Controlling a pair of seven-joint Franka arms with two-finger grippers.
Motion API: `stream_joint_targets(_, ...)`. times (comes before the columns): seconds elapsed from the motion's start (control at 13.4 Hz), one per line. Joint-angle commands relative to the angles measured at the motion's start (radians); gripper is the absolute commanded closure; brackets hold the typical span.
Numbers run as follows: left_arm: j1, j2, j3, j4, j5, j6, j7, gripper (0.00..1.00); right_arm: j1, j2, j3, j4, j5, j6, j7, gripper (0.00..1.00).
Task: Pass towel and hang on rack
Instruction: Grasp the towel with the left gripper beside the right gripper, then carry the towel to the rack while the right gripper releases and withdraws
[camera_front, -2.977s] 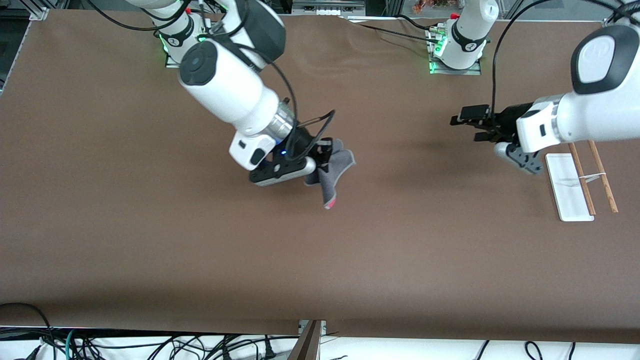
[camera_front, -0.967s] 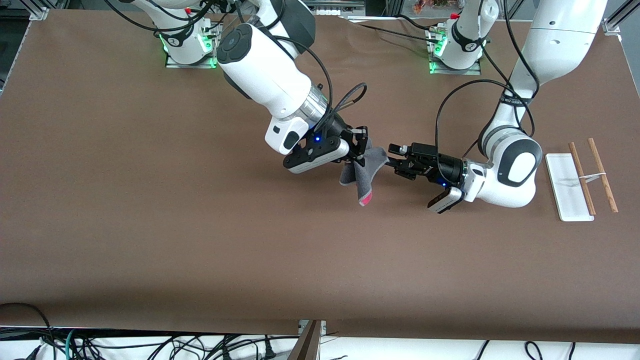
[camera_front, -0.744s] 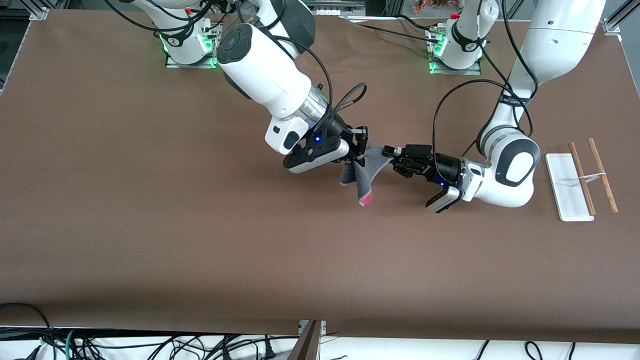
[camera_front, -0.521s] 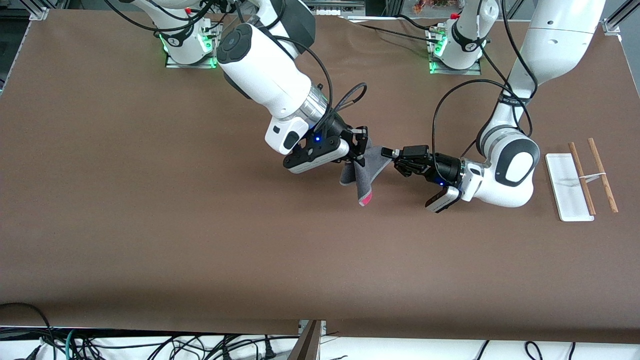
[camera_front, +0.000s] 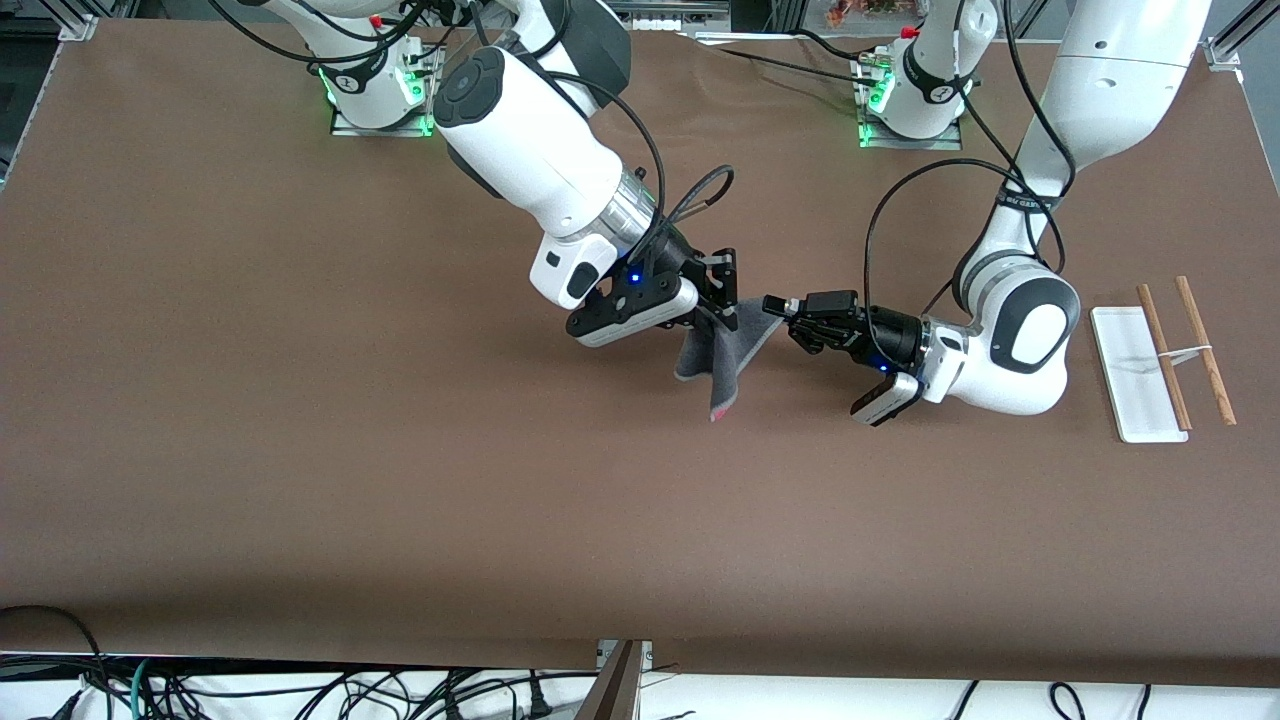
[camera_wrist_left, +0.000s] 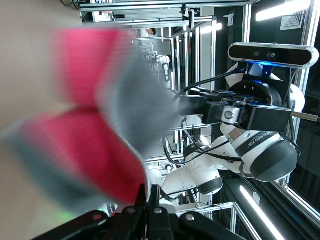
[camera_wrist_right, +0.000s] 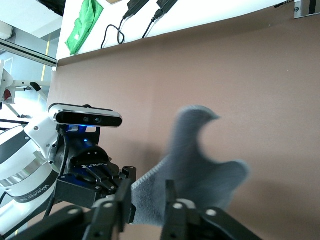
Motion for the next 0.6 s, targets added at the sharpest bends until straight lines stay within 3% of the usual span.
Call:
stream_joint_targets(0.0,-0.005,-0.002,0.01,0.032,-0.009,0.0,-0.017,1.0,-0.016,0.002,0.004,0.014,0.0,-0.012,-0.005,0.0)
stream_joint_targets(0.3,0.01,-0.008,0.017,0.15,0.182,-0.008,-0.136,1.0,-0.076,-0.001,0.002,0.015,-0.021,-0.145,-0.054,0.0)
stream_joint_targets(0.52,0.056,-0.011,0.019,0.262,0.356,-0.038,-0.199,1.0,-0.132,-0.011,-0.015,0.015,-0.069,-0.337,-0.183,0.0)
